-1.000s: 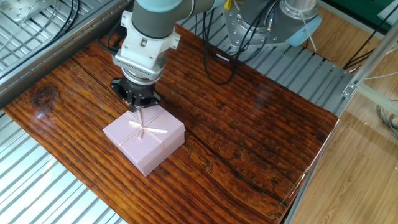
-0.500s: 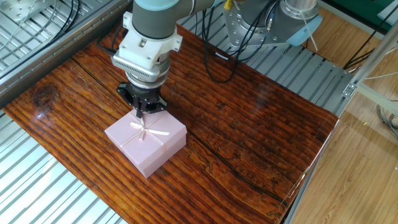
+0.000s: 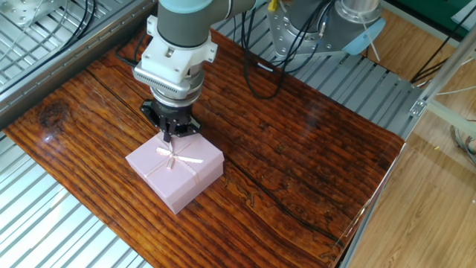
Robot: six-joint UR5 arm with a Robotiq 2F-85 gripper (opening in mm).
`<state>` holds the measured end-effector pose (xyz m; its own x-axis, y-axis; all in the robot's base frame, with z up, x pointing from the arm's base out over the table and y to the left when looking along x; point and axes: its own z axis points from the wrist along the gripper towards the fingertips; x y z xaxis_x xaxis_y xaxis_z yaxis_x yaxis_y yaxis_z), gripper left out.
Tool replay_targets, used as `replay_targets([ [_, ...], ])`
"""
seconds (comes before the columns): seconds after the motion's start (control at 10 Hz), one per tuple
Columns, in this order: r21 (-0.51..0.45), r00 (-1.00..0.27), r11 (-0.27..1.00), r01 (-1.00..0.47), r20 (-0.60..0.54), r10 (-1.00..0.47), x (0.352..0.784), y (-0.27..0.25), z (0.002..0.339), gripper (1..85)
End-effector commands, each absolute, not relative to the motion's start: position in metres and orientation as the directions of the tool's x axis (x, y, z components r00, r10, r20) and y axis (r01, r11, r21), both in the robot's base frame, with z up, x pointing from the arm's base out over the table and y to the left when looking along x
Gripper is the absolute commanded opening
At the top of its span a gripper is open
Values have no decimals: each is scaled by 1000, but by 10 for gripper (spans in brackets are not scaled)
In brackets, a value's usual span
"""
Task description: Cover the box
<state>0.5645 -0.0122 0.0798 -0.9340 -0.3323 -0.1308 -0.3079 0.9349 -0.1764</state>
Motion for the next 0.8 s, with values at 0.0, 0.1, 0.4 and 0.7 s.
replay_targets([
  [0.0, -167, -937, 937, -307, -118, -328, 557, -14, 89, 10],
  [0.1, -157, -945, 945, -287, -114, -306, 554, -7, 92, 10],
  [0.4, -76, -968, 974, -212, -122, -220, 550, 24, 99, 10],
  [0.7, -16, -977, 986, -167, -129, -168, 549, 44, 101, 10],
])
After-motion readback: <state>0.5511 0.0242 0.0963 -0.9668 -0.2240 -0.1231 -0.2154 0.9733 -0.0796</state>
